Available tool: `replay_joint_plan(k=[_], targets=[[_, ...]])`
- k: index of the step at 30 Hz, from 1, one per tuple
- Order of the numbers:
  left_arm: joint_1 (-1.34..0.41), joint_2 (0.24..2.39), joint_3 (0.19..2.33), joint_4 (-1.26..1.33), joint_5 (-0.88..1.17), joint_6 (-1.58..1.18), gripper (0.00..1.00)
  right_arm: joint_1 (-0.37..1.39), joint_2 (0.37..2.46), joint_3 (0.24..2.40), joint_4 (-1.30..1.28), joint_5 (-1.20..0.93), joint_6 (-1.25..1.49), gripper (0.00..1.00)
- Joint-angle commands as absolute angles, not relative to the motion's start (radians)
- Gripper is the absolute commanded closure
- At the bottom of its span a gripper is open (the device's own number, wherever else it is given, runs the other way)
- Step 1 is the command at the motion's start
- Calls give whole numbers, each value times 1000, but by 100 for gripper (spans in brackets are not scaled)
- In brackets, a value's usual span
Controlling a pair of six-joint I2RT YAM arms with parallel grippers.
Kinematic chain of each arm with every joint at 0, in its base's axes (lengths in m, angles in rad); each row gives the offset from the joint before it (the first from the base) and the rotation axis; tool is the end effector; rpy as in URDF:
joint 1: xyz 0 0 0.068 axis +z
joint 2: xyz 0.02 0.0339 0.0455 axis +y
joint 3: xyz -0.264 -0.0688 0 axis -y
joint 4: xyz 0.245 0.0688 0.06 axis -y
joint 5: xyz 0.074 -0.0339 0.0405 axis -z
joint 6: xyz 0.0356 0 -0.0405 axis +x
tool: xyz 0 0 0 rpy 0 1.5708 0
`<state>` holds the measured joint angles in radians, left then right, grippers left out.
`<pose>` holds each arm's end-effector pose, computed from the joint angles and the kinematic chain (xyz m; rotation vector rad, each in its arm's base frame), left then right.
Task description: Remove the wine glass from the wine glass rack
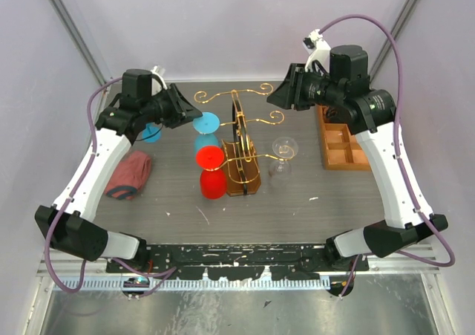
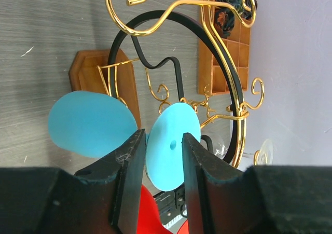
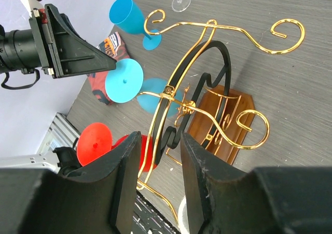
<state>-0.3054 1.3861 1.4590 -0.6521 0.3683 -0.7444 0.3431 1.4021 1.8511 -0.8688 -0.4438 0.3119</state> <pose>0.2834 -0.1028 0.3920 -0.2709 2.2636 -0.9804 0.2466 0.1043 0.4909 -0.3287 2.0247 0.8571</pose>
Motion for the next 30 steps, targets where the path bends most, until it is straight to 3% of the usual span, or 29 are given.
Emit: replay_joint_plan(k=[1, 7, 16, 19, 22, 30], targets=[[-312, 1375, 1460, -616, 415, -743, 61, 344, 1350, 1852, -838, -427, 295, 58], [-322, 1367, 1458, -611, 429, -746, 71, 335, 1339, 1839, -836, -415, 291, 58], [-356, 1380, 1447, -588, 465, -751, 76, 329, 1321, 1820, -836, -406, 287, 57], [-368, 1389, 1451, -583, 476, -751, 84, 330, 1317, 1817, -836, -405, 284, 57], [-368, 1392, 1452, -582, 473, -751, 99, 328, 1312, 1810, -836, -404, 282, 57], [-361, 1356, 1466, -652, 395, -696, 100, 324, 1299, 1795, -836, -399, 274, 57]])
